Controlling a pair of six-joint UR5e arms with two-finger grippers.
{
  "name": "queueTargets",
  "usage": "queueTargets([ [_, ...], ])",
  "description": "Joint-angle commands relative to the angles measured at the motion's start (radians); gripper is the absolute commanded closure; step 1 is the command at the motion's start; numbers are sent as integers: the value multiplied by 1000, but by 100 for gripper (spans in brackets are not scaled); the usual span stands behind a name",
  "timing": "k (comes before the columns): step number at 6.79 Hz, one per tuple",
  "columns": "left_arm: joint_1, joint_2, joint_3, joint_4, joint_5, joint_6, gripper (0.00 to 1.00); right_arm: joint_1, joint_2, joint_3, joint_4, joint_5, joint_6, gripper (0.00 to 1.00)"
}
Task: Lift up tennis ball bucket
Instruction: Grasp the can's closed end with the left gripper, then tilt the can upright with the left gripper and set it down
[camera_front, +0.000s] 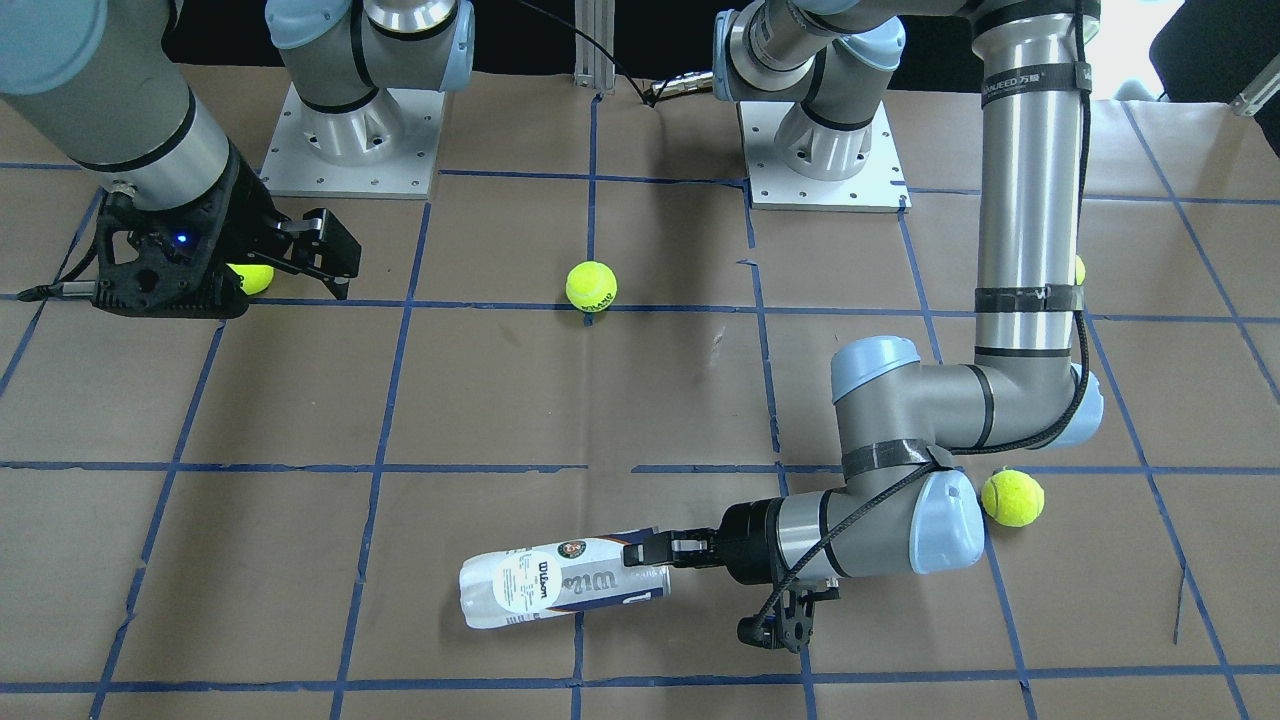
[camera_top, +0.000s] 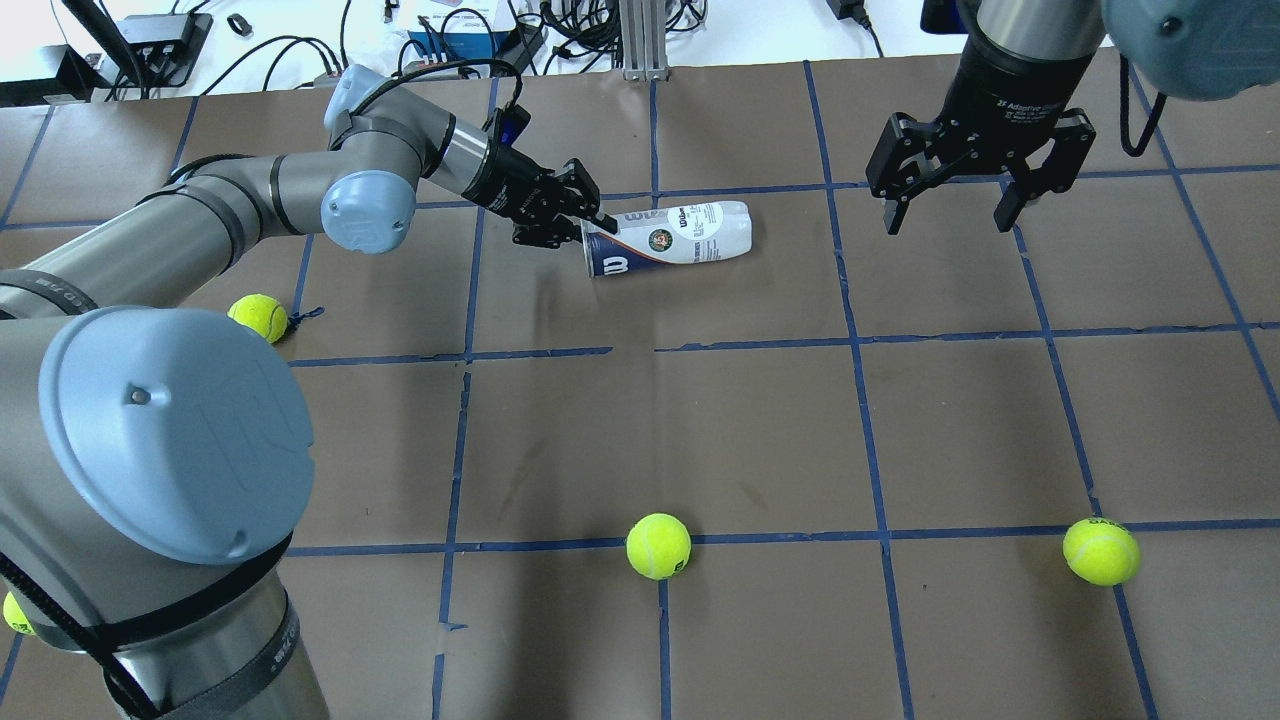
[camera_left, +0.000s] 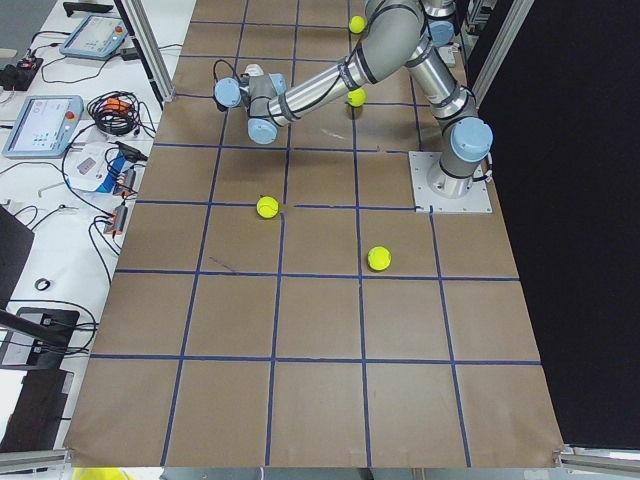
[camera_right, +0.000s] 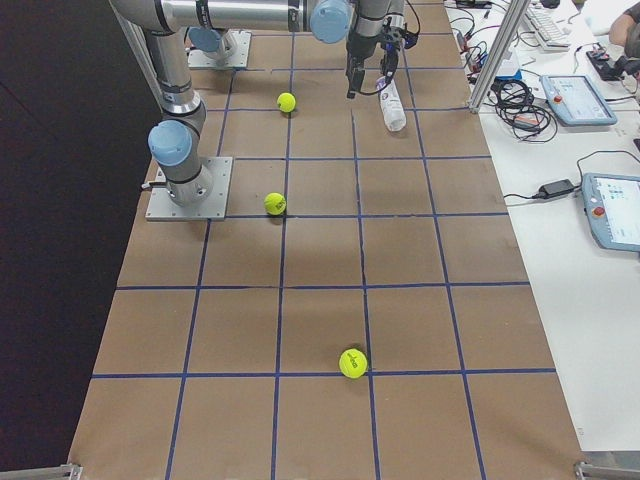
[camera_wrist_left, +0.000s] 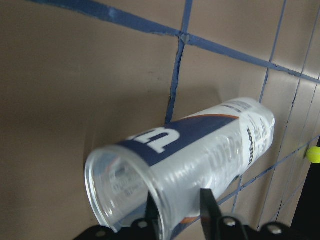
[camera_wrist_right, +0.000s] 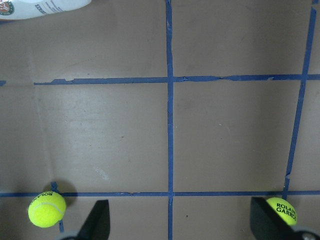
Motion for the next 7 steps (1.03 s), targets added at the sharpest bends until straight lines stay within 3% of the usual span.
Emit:
queueTargets([
  [1, -15, 62, 1, 0, -59, -97, 100, -1, 0, 0, -5, 7, 2, 0],
  [4, -32, 197, 24, 0, -59, -266, 100, -1, 0, 2, -17, 5, 2, 0],
  [5, -47, 235, 55, 3, 50, -254, 100, -1, 0, 2, -19, 7, 0, 0],
  [7, -178, 228, 214, -36, 395, -174, 100, -4, 0, 3, -19, 5, -3, 0],
])
